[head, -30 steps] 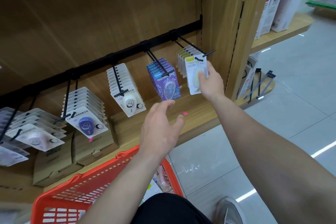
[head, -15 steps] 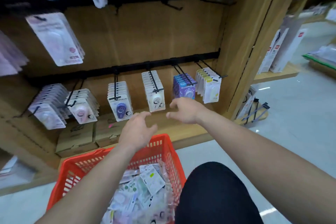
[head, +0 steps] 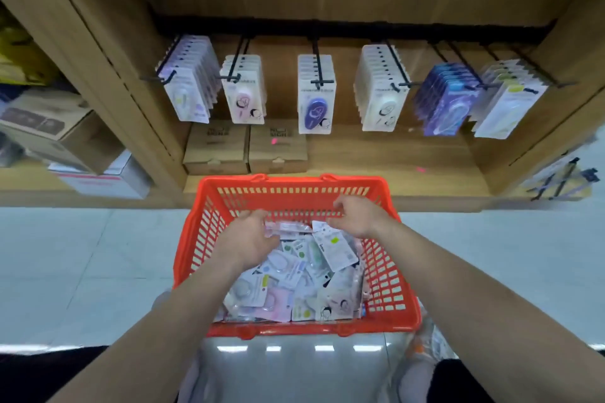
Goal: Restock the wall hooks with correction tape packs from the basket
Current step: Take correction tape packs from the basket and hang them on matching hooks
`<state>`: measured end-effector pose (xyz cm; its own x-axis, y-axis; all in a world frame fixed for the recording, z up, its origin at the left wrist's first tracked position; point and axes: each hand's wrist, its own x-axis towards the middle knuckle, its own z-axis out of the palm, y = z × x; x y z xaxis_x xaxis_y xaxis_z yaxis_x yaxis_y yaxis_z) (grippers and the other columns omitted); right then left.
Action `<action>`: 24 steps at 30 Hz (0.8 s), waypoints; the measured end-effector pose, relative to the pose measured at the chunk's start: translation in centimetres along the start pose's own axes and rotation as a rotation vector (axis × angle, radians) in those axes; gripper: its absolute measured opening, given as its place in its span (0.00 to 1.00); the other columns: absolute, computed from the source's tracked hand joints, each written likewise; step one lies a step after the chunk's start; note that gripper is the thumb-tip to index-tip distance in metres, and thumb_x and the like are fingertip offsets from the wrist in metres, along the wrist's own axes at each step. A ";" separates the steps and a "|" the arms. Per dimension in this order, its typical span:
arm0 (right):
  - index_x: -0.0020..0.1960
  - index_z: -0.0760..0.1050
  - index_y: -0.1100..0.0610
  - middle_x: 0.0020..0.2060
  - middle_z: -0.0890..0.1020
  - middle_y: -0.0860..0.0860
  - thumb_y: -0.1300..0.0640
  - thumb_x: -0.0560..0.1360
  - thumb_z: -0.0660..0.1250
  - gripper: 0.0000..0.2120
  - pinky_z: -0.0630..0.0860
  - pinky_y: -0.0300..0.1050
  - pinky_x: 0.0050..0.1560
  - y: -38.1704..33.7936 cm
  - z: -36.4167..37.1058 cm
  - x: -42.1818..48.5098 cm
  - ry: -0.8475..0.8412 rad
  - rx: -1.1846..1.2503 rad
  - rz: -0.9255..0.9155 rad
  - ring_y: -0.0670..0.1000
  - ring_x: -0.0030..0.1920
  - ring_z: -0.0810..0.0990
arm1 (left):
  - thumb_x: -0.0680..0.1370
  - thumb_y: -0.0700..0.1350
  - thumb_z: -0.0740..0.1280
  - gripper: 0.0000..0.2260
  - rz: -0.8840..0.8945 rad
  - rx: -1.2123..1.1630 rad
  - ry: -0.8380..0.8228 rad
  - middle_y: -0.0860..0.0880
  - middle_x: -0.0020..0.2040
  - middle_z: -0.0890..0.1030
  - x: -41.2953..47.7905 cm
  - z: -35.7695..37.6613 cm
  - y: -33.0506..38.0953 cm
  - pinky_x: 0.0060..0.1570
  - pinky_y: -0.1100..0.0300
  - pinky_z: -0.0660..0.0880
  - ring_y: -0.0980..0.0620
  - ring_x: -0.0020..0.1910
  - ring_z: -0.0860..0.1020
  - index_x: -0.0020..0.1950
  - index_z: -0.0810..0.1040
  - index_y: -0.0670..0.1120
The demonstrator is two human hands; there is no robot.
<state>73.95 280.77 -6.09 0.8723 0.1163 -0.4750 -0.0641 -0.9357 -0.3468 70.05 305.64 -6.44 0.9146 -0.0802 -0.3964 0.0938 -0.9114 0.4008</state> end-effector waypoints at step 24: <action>0.78 0.67 0.50 0.68 0.71 0.52 0.42 0.85 0.52 0.25 0.63 0.55 0.70 1.7 17.3 13.4 0.005 0.097 0.035 0.57 0.71 0.67 | 0.79 0.53 0.67 0.12 -0.019 -0.089 0.023 0.52 0.60 0.80 12.2 13.2 -7.7 0.63 0.60 0.62 0.47 0.63 0.72 0.58 0.85 0.54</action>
<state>77.14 286.47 -27.00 0.8713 0.0820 -0.4839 -0.1412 -0.9023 -0.4072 75.26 306.31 -25.24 0.9210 -0.0527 -0.3860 0.1453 -0.8729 0.4658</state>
